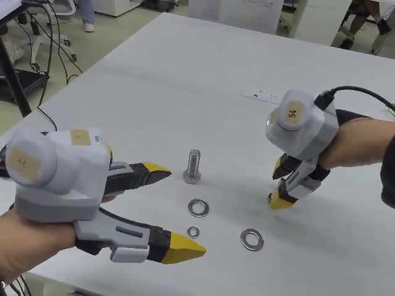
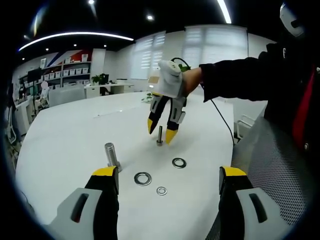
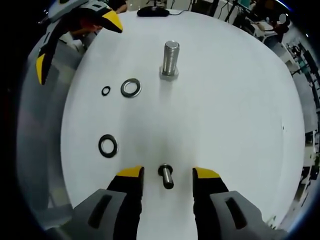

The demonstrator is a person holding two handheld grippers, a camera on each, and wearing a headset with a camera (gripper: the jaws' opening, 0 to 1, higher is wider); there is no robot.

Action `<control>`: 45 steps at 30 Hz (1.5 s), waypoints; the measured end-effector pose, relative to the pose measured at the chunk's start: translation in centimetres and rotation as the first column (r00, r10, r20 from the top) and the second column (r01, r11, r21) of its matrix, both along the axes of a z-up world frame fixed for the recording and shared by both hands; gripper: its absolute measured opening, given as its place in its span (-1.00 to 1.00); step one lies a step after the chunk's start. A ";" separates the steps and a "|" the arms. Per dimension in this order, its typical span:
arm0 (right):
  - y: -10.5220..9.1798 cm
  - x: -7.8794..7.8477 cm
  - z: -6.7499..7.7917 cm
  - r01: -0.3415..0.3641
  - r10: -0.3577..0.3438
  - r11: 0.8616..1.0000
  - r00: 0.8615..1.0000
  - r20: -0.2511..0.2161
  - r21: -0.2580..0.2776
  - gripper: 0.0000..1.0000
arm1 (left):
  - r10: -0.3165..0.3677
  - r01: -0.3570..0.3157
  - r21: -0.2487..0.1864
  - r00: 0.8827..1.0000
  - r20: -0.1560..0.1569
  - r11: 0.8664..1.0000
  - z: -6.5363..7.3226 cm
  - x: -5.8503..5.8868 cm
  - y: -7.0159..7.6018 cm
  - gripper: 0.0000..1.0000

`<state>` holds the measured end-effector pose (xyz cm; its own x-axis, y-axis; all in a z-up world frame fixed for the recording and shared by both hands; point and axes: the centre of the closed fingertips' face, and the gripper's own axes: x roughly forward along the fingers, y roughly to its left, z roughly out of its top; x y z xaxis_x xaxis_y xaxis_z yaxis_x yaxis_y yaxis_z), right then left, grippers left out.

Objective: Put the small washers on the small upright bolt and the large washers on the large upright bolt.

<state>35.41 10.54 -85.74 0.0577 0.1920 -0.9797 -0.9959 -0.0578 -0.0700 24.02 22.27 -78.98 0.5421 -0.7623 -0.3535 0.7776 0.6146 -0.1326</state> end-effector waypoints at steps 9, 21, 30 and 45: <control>0.7 0.1 0.8 -0.017 0.017 1.000 1.000 0.020 0.016 -0.18 | -0.001 0.001 0.000 1.000 0.005 1.000 0.2 0.0 0.0 0.65; 2.9 -0.8 2.7 -0.060 0.059 0.997 0.998 0.036 0.046 -0.17 | 0.003 -0.003 -0.002 1.000 0.015 1.000 0.5 -0.1 0.0 0.64; 4.7 -1.9 3.6 -0.119 0.116 0.991 0.992 0.050 0.057 -0.17 | 0.009 -0.009 -0.002 1.000 0.022 1.000 0.6 -0.2 0.2 0.64; 6.6 -4.8 3.8 -0.194 0.192 0.980 0.981 0.039 0.046 -0.18 | 0.019 -0.018 -0.005 0.999 0.033 1.000 0.9 -0.4 0.4 0.64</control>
